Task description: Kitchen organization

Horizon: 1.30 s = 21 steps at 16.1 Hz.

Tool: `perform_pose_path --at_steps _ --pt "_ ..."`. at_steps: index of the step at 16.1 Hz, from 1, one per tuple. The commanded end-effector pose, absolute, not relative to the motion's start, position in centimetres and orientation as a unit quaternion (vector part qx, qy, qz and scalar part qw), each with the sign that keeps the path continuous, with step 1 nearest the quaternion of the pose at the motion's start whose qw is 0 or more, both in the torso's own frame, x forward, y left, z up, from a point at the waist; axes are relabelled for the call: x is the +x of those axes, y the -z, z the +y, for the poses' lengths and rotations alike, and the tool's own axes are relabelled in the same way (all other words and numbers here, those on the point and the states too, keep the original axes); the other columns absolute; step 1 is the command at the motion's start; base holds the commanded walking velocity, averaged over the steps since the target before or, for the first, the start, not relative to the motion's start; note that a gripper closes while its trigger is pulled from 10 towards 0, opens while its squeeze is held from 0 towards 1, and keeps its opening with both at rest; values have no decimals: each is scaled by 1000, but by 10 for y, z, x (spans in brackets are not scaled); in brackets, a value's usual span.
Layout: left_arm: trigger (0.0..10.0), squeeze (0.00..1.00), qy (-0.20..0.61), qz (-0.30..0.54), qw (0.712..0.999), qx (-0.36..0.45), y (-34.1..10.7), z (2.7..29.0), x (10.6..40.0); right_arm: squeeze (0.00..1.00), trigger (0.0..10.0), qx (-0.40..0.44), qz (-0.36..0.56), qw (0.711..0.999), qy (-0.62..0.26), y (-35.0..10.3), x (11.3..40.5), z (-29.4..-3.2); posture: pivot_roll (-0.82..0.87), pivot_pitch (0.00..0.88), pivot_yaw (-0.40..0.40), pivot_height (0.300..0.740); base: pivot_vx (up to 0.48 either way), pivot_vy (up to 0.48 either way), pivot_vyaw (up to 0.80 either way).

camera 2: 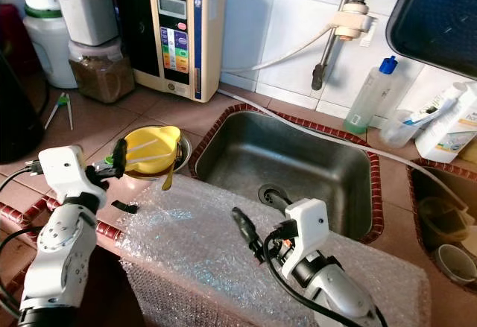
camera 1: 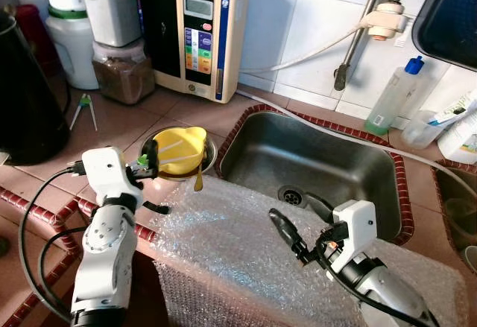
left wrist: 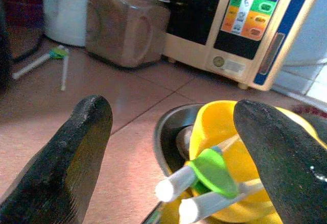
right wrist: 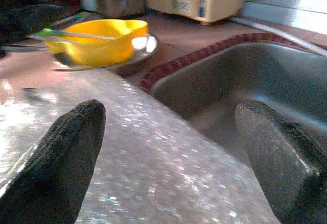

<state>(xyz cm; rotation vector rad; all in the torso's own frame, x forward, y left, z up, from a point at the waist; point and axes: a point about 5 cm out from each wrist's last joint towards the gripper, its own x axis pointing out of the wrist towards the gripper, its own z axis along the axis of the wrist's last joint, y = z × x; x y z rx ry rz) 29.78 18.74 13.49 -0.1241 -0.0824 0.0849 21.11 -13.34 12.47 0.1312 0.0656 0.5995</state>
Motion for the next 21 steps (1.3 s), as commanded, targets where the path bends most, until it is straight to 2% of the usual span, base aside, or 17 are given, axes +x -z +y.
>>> perform_pose_path --at_steps 1,6,7,11,12,13,18,21 --pt "10000 1000 -33 -42 996 -70 -137 184 301 0 10000 62 32 948 -310 -129 210 -133 90 0 -104 740 0 0 0" --pt "10000 1000 -48 -20 994 -99 -134 182 310 0 10000 71 60 942 -323 -124 203 -137 102 0 -102 740 0 0 0" --pt "10000 0 -27 -8 993 -112 -135 181 311 0 10000 59 56 938 -337 -126 206 -130 96 0 -98 740 0 0 0" --pt "10000 0 -29 -15 993 -116 -141 185 312 0 10000 69 56 937 -337 -124 208 -128 131 0 -90 740 0 0 0" --pt "3373 0 -35 -13 993 -115 -140 187 311 0 10000 73 56 936 -339 -124 209 -127 136 0 -87 740 0 0 0" --pt "0 0 -40 -10 992 -123 -140 188 311 0 10000 73 55 936 -340 -124 210 -126 136 0 -83 740 0 0 0" --pt "0 0 -41 -1 987 -154 -143 186 317 0 10000 101 63 929 -350 -124 212 -125 135 0 -86 740 0 0 0" --pt "0 0 -46 -1 985 -164 -144 186 318 0 10000 82 66 931 -350 -121 211 -127 128 0 -84 740 0 0 0"
